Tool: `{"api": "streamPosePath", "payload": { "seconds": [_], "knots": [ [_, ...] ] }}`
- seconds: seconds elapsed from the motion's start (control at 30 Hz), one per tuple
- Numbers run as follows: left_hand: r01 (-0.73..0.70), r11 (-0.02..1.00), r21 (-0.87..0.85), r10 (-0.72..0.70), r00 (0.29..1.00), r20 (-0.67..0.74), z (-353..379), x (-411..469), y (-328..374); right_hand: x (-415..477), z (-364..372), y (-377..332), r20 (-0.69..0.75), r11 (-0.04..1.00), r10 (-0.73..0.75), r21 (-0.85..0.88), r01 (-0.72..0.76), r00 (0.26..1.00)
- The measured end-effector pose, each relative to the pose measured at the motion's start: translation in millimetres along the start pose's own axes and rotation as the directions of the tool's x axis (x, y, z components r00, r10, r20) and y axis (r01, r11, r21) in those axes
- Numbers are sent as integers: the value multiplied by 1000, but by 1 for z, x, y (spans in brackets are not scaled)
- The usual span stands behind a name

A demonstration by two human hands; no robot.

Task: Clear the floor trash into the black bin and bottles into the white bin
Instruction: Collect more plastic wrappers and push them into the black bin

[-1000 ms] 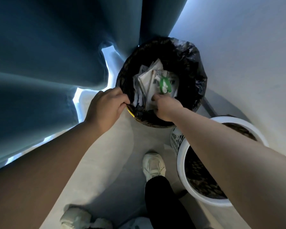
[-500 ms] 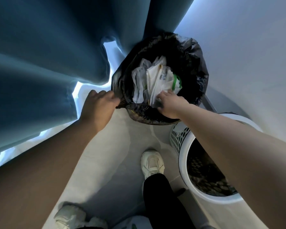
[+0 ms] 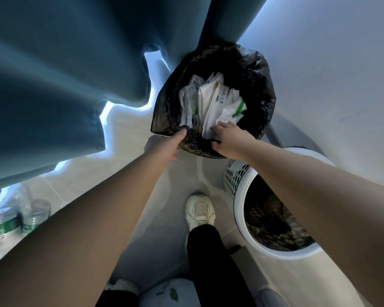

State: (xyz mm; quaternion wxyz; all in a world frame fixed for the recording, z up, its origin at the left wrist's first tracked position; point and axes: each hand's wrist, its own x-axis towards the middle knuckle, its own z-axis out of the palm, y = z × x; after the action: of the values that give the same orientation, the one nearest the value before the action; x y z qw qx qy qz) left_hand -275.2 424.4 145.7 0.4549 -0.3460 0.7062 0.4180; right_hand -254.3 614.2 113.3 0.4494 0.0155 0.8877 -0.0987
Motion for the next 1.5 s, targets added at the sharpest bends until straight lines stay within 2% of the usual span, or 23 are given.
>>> {"api": "streamPosePath", "payload": {
  "seconds": [0.1,0.23,0.4,0.53,0.67,0.83,0.97,1.07,1.23,1.33,1.5],
  "knots": [
    [-99,995,26,100,993,-67,10,6,0,-3,5,4,-25,1000,11,18,-10,1000],
    [-186,982,43,188,980,-66,9,9,-15,-8,11,6,-94,999,27,46,-22,995],
    [-228,965,128,240,967,-89,6,2,-37,-14,11,7,-176,996,39,92,-23,984],
    [-153,982,112,159,986,-49,14,4,-54,-12,11,5,-180,995,36,93,-19,983],
    [-72,996,-60,75,996,53,33,11,-43,-3,13,4,-168,998,7,58,3,986],
    [-109,994,-30,109,994,3,40,28,-46,3,13,5,-143,1000,9,11,-8,990],
    [-147,980,133,153,988,-35,18,22,-58,-11,9,-2,-137,1000,16,-16,-18,990],
    [-217,907,361,245,969,-31,-10,9,-71,-29,6,-12,-135,999,5,-32,-9,991],
    [-272,668,693,389,921,-13,-52,-17,-88,-61,5,-42,-179,999,-30,-32,25,983],
    [-255,565,785,443,896,-28,-82,-41,-104,-87,10,-75,-214,993,-99,-85,83,972],
    [-187,484,855,440,897,-53,-138,-71,-158,-117,31,-141,-171,967,-204,-187,172,964]
  ]
}}
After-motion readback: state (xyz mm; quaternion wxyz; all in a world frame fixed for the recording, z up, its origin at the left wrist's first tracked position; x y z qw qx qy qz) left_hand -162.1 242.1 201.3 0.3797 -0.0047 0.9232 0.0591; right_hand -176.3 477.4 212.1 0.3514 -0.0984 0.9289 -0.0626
